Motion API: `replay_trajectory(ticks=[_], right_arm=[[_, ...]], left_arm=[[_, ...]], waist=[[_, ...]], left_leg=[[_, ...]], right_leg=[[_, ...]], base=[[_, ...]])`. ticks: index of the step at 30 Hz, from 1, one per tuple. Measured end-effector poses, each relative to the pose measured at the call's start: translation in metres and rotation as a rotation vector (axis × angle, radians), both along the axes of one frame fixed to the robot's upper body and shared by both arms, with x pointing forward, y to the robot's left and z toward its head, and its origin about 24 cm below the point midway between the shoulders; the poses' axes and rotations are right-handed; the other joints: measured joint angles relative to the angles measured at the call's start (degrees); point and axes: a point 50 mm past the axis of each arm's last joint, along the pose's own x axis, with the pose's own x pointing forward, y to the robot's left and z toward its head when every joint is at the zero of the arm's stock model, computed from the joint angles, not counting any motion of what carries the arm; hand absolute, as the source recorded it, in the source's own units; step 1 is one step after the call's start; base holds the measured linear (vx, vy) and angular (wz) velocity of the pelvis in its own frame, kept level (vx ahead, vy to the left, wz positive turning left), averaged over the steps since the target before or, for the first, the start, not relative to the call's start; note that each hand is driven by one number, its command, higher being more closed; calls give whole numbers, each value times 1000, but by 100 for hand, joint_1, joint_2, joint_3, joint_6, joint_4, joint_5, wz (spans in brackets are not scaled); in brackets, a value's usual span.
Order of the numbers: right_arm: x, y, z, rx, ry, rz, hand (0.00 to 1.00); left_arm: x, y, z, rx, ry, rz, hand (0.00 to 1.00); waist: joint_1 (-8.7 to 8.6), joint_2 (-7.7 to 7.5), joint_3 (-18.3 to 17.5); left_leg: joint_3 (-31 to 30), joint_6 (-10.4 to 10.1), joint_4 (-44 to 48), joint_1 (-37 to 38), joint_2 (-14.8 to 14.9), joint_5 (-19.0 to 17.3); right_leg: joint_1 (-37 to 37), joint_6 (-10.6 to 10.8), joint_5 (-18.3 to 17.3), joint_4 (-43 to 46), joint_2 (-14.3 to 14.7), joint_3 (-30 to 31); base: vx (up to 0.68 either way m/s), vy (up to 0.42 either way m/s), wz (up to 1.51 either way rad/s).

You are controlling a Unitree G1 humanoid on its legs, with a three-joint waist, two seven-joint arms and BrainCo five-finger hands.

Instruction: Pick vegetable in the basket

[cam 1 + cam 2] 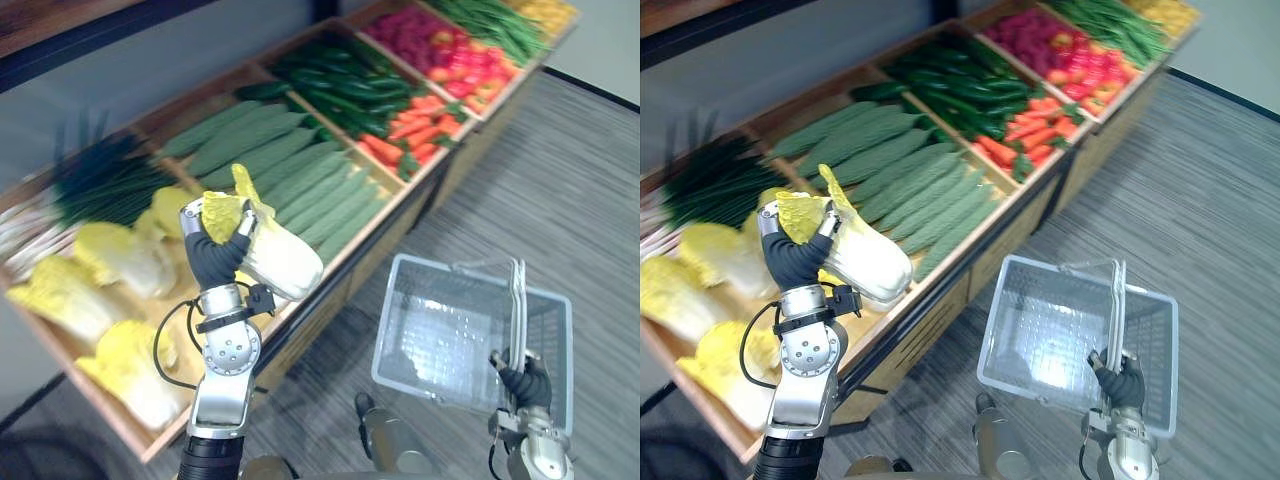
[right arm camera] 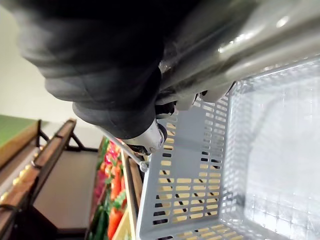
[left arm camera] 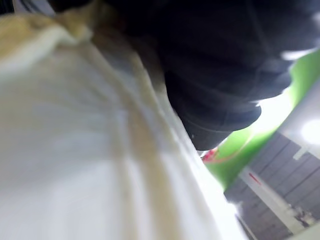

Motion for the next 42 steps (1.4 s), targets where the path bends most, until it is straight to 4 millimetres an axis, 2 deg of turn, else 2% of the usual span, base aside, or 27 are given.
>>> replay_trajectory(ticks=[1, 2, 3, 4, 5, 6, 7, 8, 9, 10, 11, 12, 13, 15, 16, 17, 18, 20, 21, 24, 26, 27, 33, 34, 37, 38, 42], right_arm=[[5, 2, 2, -11, -9, 16, 100], [12, 5, 7, -33, -27, 43, 100], [17, 6, 10, -55, -38, 66, 100], [20, 5, 12, -65, -44, 78, 100], [23, 4, 16, -84, -54, 93, 100], [25, 4, 18, -91, -61, 100, 100], [30, 6, 22, -106, -72, 126, 100], [34, 8, 25, -120, -82, 155, 100], [36, 11, 26, -126, -87, 174, 100], [44, 21, 30, -86, -116, 219, 100], [45, 23, 31, -77, -121, 228, 100], [49, 30, 33, -58, -134, 260, 100], [49, 34, 33, -47, -135, 275, 100], [52, 49, 33, -13, -140, 350, 100], [53, 52, 33, -1, -144, 361, 100], [54, 55, 34, 18, -148, 379, 100], [55, 60, 33, 32, -141, 409, 100], [54, 67, 33, 63, -142, 452, 100], [54, 71, 34, 105, -149, 480, 100], [52, 81, 33, 169, -145, 536, 100], [51, 88, 31, 202, -132, 577, 100], [50, 92, 30, 217, -126, 601, 100], [47, 105, 30, 272, -126, 683, 100], [46, 108, 30, 276, -124, 700, 100], [43, 116, 32, 291, -124, 754, 100], [39, 125, 30, 312, -110, 800, 100], [33, 140, 25, 341, -69, 857, 100]], left_arm=[[2, -2, -3, 3, 14, -9, 100], [8, -8, -9, 19, 49, -46, 100], [12, -16, -19, 33, 99, -90, 100], [14, -21, -24, 46, 122, -113, 100], [17, -31, -31, 74, 155, -168, 100], [18, -35, -33, 88, 166, -194, 100], [18, -42, -38, 107, 185, -233, 100], [18, -47, -43, 122, 208, -258, 100], [18, -50, -46, 131, 219, -271, 100], [18, -56, -50, 145, 236, -302, 100], [18, -57, -51, 147, 239, -304, 100], [18, -57, -54, 155, 253, -304, 100], [18, -57, -56, 161, 261, -302, 100], [19, -57, -61, 186, 281, -293, 100], [20, -57, -62, 194, 282, -288, 100], [21, -58, -63, 212, 284, -275, 100], [23, -60, -65, 217, 294, -270, 100], [26, -58, -70, 264, 315, -260, 100], [30, -60, -72, 309, 325, -255, 100], [39, -65, -76, 401, 336, -245, 100], [43, -68, -82, 470, 358, -241, 100], [45, -70, -86, 505, 376, -245, 100], [45, -80, -101, 652, 410, -265, 100], [45, -80, -105, 677, 424, -265, 0], [47, -80, -117, 730, 471, -267, 0], [46, -79, -124, 758, 501, -266, 0], [44, -75, -138, 793, 560, -259, 0]], waist=[[3, 19, -12], [-11, 21, -20], [-80, 93, -47], [-145, 146, -78], [-205, 216, -117], [-218, 218, -117], [-241, 216, -118], [-286, 223, -120], [-297, 243, -132], [-273, 244, -134], [-263, 243, -134], [-169, 242, -133], [-129, 243, -133], [-96, 251, -142], [-74, 308, -177], [-56, 413, -222], [-57, 548, -269], [-160, 436, -301], [-170, 331, -310], [-185, 298, -323], [-231, 296, -325], [-312, 291, -327], [-453, 284, -331], [-458, 284, -331], [-460, 283, -331], [-464, 278, -332], [-446, 249, -330]], left_leg=[[107, -5, -42, 48, 15, 3], [287, -49, -66, 170, 41, 33], [365, -61, -41, 304, 126, 52], [396, -78, 31, 352, 205, 71], [419, -34, 418, 375, 429, 127], [412, 72, 713, 400, 550, 195], [278, 347, 1452, 382, 825, 501], [-146, 520, 2183, 269, 999, 898], [-440, 451, 2442, 140, 981, 803], [-1442, 331, 2764, -384, 590, 352], [-1630, 330, 2750, -467, 499, 276], [-2315, 265, 2553, -761, 110, 9], [-2578, 250, 2388, -846, -59, -86], [-3392, 246, 1446, -1179, -535, -155], [-3508, 210, 1182, -1232, -570, -129], [-3637, 128, 539, -1291, -573, 244], [-3546, 191, 283, -1274, -473, 651], [-3370, 201, 1, -1111, -575, 652], [-3198, 292, -322, -994, -735, 719], [-2962, 456, -735, -891, -970, 850], [-2915, 496, -834, -862, -1045, 882], [-2913, 507, -865, -844, -1078, 891], [-2920, 508, -1072, -759, -1135, 891], [-2921, 508, -1103, -744, -1139, 891], [-2951, 516, -1139, -734, -1145, 897], [-2976, 526, -1144, -737, -1145, 903], [-3013, 561, -1153, -761, -1158, 934]], right_leg=[[5, -24, 36, 1, -20, -178], [-44, 13, 330, -25, 73, -176], [-95, 14, 384, -3, 308, 85], [-96, -16, 362, 3, 421, 150], [-71, -72, 326, 22, 634, 372], [-32, -98, 311, 21, 741, 511], [121, -138, 287, -51, 941, 772], [362, -168, 283, -235, 1077, 1052], [459, -171, 287, -344, 1117, 1174], [716, -236, 299, -649, 1261, 1710], [754, -238, 311, -698, 1281, 1795], [897, -253, 344, -834, 1322, 2125], [975, -246, 360, -876, 1329, 2284], [1158, -157, 401, -942, 1361, 2803], [1157, -104, 430, -940, 1392, 2944], [1143, 51, 472, -947, 1513, 3159], [1166, 170, 483, -1003, 1650, 3408], [1242, 305, 565, -1233, 1519, 3590], [1239, 414, 656, -1429, 1423, 3760], [1252, 567, 844, -1838, 1206, 3986], [1286, 609, 902, -1988, 1124, 4018], [1327, 619, 927, -2076, 1065, 4008], [1358, 629, 937, -2165, 1002, 3967], [1359, 629, 937, -2168, 1001, 3964], [1365, 629, 937, -2171, 996, 3927], [1371, 629, 937, -2176, 992, 3885], [1381, 628, 937, -2207, 967, 3824]], base=[[103, -109, -143], [171, -191, -138], [197, -206, -134], [194, -181, -127], [201, -123, -104], [209, -109, -137], [328, -141, -140], [266, -99, -135], [312, -43, -160], [170, 49, -122], [182, 112, -167], [104, 112, -114], [105, 123, -148], [112, 178, -129], [106, 242, -131], [60, 246, -127], [90, 303, -120], [82, 242, -63], [48, 182, -36], [46, 169, -30], [84, 152, -8], [90, 123, 4], [66, 54, 2], [0, 0, 0], [0, -4, 4], [-11, -19, 8], [-35, -31, 8]])
